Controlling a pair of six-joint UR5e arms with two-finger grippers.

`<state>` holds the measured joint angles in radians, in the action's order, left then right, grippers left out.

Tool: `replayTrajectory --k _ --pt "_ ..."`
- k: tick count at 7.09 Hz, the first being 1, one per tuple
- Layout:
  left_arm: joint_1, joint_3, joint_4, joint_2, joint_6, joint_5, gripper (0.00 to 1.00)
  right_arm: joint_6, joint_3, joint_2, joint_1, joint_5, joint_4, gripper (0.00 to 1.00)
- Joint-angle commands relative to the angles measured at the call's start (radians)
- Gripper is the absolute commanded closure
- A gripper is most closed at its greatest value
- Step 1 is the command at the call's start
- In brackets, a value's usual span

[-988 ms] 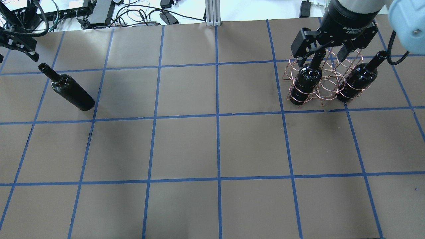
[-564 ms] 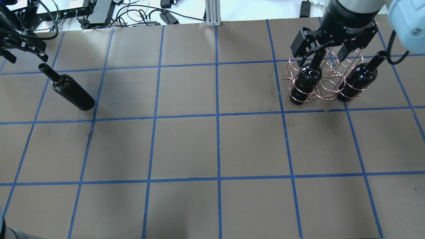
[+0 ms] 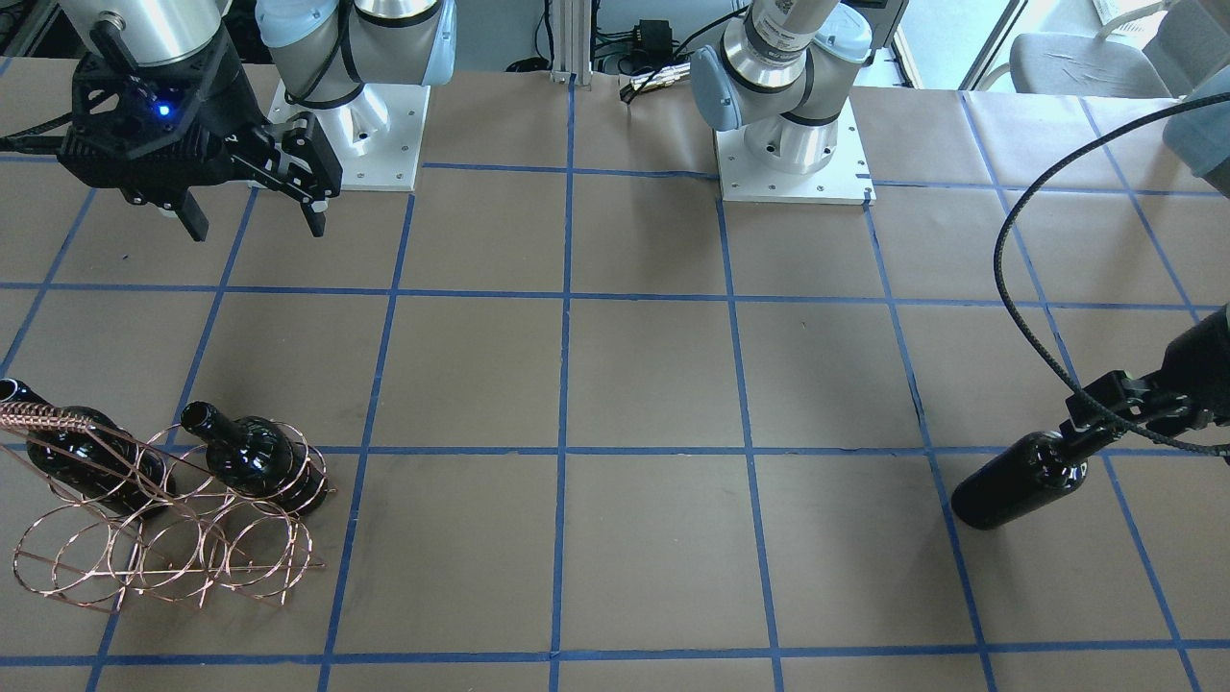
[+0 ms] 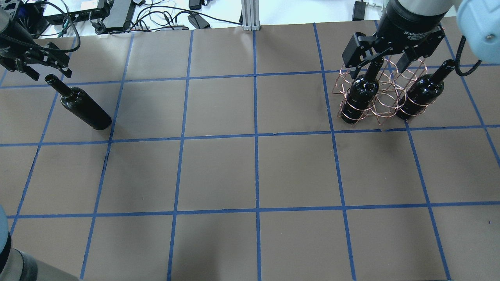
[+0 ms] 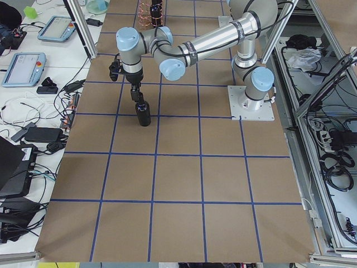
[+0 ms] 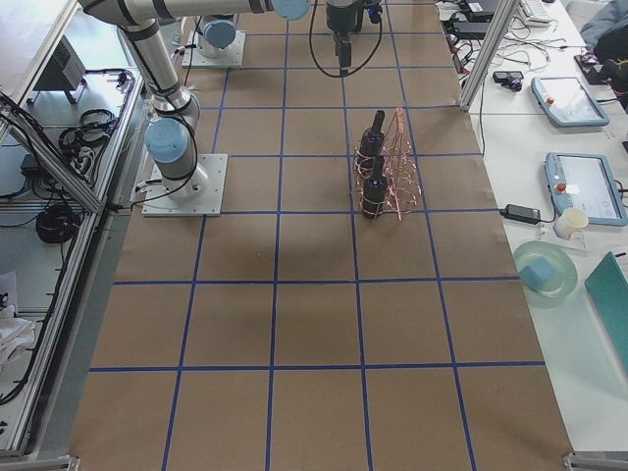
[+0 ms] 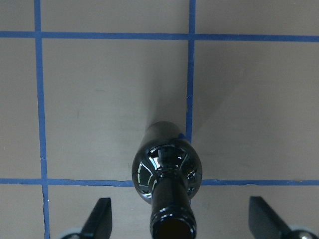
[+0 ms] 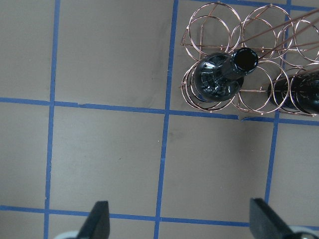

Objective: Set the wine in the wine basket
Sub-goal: 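Lower the left gripper onto the bottle neck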

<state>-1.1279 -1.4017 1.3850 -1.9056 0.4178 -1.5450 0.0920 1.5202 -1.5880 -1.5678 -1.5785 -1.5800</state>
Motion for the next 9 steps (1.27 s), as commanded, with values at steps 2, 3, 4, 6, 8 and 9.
replayTrajectory --k 2,3,4,6,8,9 --pt "0.000 0.001 -0.001 -0.027 0.001 -0.004 0.25 0.000 0.000 0.000 0.000 0.000 0.000 0.01" --pt "0.000 0.001 -0.001 -0.030 0.001 -0.004 0.34 0.000 0.000 0.000 0.000 0.000 0.000 0.01" --pt "0.000 0.001 -0.001 -0.032 0.001 -0.006 0.36 0.000 0.000 0.000 0.000 0.000 0.000 0.01" --pt "0.002 0.001 -0.001 -0.038 0.001 -0.007 0.49 0.000 0.000 0.000 0.000 0.000 0.000 0.01" --pt "0.002 0.000 -0.001 -0.038 0.001 -0.009 1.00 0.000 0.000 0.000 0.000 0.000 0.000 0.01" --pt "0.002 -0.003 0.006 -0.038 0.003 -0.010 1.00 0.000 0.000 0.000 0.000 0.000 0.000 0.01"
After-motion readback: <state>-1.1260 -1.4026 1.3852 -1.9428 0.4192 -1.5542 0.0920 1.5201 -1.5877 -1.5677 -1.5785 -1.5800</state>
